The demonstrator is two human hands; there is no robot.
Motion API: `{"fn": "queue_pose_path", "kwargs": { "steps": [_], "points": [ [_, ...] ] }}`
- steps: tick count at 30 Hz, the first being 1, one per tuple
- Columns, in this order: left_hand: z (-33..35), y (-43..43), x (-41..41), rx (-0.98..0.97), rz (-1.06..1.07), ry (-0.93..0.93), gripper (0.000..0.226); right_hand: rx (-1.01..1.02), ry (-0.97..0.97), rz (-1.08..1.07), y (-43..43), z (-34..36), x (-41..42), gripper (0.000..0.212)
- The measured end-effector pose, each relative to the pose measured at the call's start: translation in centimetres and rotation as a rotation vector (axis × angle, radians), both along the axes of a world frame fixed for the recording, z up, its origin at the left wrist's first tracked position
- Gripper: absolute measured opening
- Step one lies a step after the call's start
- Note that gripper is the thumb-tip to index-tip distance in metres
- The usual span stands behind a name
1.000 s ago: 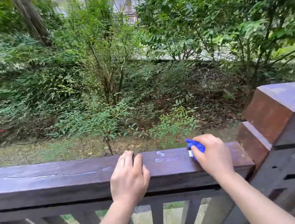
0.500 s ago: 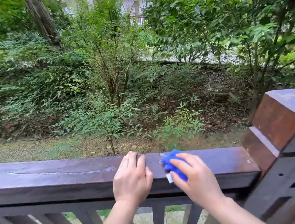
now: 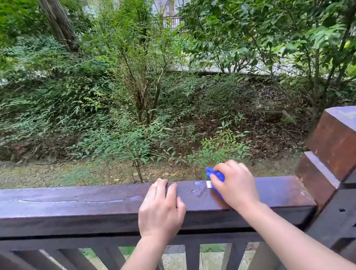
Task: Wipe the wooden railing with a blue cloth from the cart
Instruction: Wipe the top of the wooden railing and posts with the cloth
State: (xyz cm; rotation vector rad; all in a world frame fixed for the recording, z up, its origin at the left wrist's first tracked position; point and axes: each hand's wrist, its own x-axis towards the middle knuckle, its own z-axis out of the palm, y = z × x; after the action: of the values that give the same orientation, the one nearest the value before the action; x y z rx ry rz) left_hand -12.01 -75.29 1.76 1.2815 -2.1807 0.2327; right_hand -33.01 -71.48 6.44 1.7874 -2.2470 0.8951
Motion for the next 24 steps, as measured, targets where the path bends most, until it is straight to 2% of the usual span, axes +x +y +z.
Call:
{"fn": "queue_pose_path", "kwargs": {
  "steps": [2,4,6,11,16,17,21,24],
  "points": [
    [0.1,0.1,0.0,0.001,-0.004,-0.008,0.035,-0.025,-0.032,0.093,-0.1,-0.3,2.2,0.017],
    [0.0,0.0,0.1,-0.004,-0.01,-0.005,0.035,-0.041,-0.003,0.254,1.5,-1.5,4.1,0.018],
    [-0.1,0.0,0.1,-0.004,-0.011,-0.006,0.035,-0.049,0.031,0.317,2.5,-1.9,3.6,0.019],
    [0.1,0.0,0.0,-0.003,-0.014,0.006,0.033,0.051,-0.042,0.104,-1.5,0.5,3.0,0.022],
    [-0.3,-0.3,0.1,0.009,-0.031,0.028,0.032,-0.026,0.03,0.365,2.6,-1.5,4.8,0.025],
    [-0.2,-0.2,0.1,0.008,-0.029,0.026,0.031,-0.016,0.047,0.365,2.3,-1.2,4.2,0.023],
    [0.8,0.5,0.2,0.007,-0.033,0.012,0.029,0.04,-0.052,0.138,-0.6,0.5,4.5,0.021],
    [1.9,1.0,0.9,0.078,-0.155,0.146,0.03,-0.018,-0.004,0.329,1.0,-0.9,6.8,0.023]
  ]
}}
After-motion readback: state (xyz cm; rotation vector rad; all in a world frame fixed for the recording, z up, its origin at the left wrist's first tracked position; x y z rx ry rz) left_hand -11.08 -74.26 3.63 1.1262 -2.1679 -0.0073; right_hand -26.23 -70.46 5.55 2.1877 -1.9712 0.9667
